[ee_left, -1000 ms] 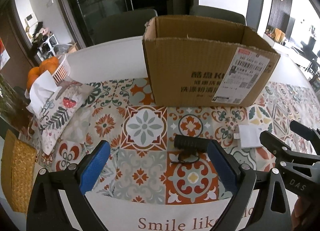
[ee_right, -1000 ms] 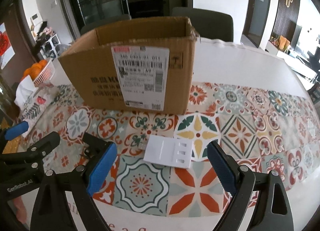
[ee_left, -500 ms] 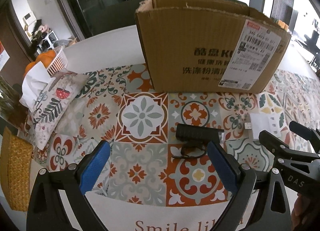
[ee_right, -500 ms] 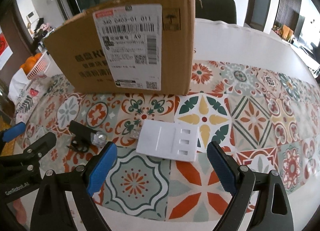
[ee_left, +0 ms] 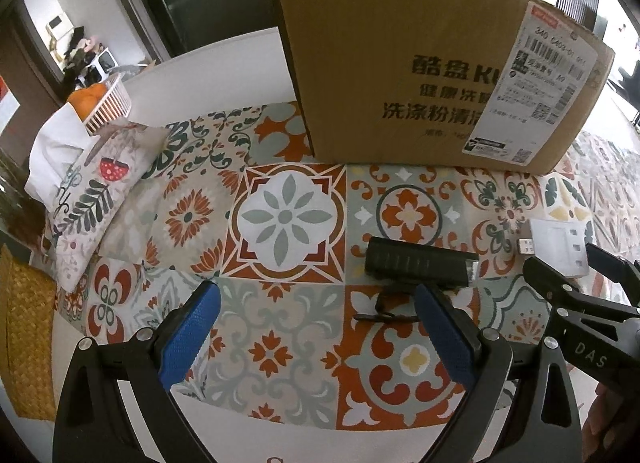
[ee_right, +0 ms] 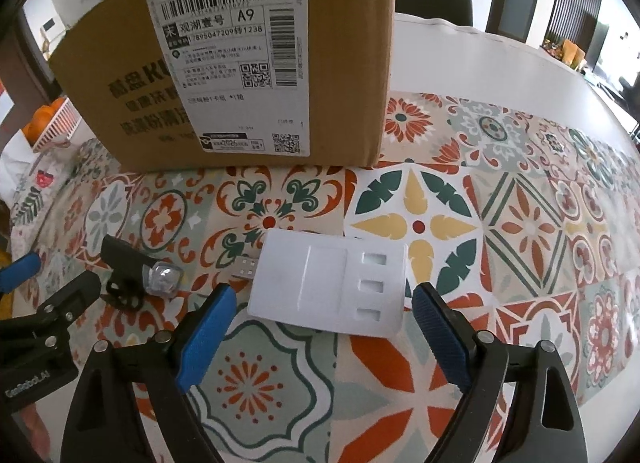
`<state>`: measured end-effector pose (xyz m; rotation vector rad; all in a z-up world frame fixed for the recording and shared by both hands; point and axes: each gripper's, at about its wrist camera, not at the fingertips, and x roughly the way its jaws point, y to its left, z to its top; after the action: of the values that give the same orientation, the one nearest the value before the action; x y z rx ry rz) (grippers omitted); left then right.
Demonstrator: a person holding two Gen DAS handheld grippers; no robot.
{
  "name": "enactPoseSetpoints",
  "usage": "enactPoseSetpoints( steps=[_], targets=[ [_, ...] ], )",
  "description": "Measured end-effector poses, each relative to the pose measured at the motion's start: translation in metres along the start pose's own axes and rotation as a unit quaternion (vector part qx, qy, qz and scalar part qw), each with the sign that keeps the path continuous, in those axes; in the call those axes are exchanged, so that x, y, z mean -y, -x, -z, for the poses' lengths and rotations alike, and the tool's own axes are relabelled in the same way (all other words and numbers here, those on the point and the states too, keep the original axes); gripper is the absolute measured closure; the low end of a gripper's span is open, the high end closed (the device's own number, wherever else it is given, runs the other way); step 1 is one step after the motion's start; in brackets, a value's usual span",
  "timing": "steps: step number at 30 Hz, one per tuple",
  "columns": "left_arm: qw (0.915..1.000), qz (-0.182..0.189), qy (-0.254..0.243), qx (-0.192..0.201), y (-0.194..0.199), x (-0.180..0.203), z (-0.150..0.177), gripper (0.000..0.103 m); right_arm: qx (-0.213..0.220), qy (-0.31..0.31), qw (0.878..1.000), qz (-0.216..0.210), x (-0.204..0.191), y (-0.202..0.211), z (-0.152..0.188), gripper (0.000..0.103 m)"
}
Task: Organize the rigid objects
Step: 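Move the right tool to the white plastic card while the left tool approaches the black flashlight, then grasp the white plastic card with the right tool while the left tool grasps the black flashlight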
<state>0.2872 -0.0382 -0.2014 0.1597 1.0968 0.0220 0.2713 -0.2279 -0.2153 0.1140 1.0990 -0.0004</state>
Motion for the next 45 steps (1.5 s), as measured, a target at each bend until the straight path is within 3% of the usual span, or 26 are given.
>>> enactPoseSetpoints(
  steps=[7,13,26,36,38,43,45],
  targets=[
    [1.0,-0.002,0.0,-0.004,-0.007,-0.004,0.001,0.004,0.001,0.004,1.0,0.012,-0.003,-0.007,-0.002,0.023],
    [1.0,0.006,-0.007,0.001,-0.006,-0.005,0.003,0.004,0.009,-0.001,1.0,0.017,-0.006,-0.008,0.001,0.024],
    [0.9965,0.065,-0.051,0.012,-0.001,0.019,-0.006,0.004,0.037,-0.041,0.998,0.01,0.01,0.025,0.013,0.024],
    [0.9921,0.105,-0.069,-0.005,-0.019,0.043,-0.014,0.005,0.023,-0.053,0.998,0.021,0.024,0.02,0.015,0.024],
    [0.9918,0.105,-0.072,-0.007,-0.022,0.048,-0.016,0.008,0.022,-0.056,0.998,0.02,0.026,0.019,0.015,0.024],
    [0.9903,0.116,-0.074,-0.022,-0.03,0.053,-0.021,0.03,0.02,-0.059,0.998,0.021,0.028,0.019,0.015,0.024],
    [0.9904,0.116,-0.073,-0.021,-0.031,0.054,-0.022,0.032,0.02,-0.059,0.998,0.021,0.028,0.02,0.015,0.024]
  ],
)
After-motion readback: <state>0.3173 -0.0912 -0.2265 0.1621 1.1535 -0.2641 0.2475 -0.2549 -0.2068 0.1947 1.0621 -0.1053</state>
